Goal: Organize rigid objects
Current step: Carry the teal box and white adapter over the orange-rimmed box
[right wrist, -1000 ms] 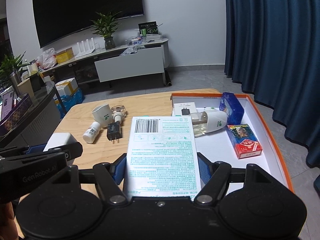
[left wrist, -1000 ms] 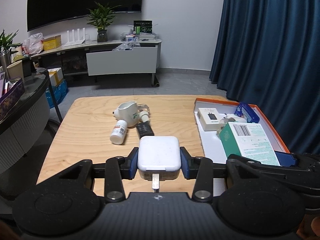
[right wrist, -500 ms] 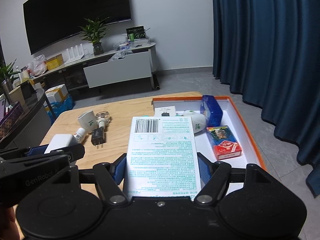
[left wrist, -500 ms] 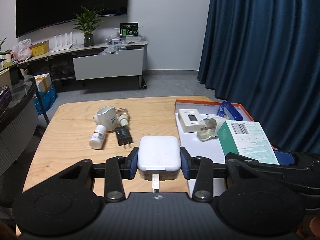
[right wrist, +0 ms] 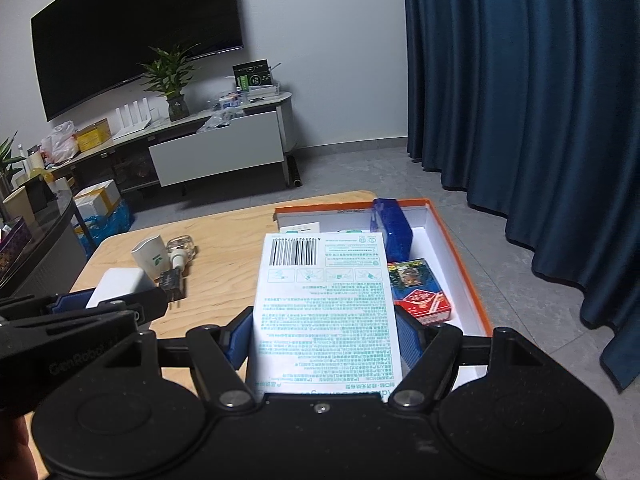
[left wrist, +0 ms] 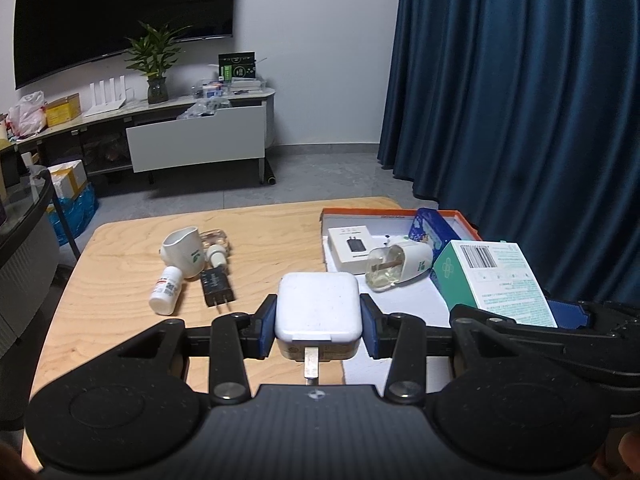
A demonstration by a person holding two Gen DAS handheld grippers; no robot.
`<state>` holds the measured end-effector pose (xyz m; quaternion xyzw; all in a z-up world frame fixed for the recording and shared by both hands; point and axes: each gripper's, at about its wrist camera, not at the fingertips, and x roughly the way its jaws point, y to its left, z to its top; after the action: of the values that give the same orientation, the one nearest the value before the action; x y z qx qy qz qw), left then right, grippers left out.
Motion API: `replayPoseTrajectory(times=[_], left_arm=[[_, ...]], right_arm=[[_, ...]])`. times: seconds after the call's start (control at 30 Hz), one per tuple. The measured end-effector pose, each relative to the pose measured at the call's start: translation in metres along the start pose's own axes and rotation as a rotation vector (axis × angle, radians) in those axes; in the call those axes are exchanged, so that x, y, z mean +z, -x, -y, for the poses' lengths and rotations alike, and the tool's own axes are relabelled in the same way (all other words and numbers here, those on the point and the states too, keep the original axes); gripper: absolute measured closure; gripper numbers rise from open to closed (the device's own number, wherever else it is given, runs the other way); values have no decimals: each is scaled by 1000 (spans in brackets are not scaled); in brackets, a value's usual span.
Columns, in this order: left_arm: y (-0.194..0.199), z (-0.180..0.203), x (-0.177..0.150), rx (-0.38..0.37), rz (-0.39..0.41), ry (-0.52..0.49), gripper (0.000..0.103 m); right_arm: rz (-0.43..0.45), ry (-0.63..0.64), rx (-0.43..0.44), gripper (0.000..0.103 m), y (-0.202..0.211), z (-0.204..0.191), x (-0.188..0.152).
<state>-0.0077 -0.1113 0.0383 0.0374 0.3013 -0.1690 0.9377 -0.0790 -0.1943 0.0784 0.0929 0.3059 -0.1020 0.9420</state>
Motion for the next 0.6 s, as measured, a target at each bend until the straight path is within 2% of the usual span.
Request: replayPoseTrajectory(times=[0.6], left_arm=[[-10,23,8,-31,6,-32,60]], right_arm=[[5,-33,-37,19,-1,22,3]])
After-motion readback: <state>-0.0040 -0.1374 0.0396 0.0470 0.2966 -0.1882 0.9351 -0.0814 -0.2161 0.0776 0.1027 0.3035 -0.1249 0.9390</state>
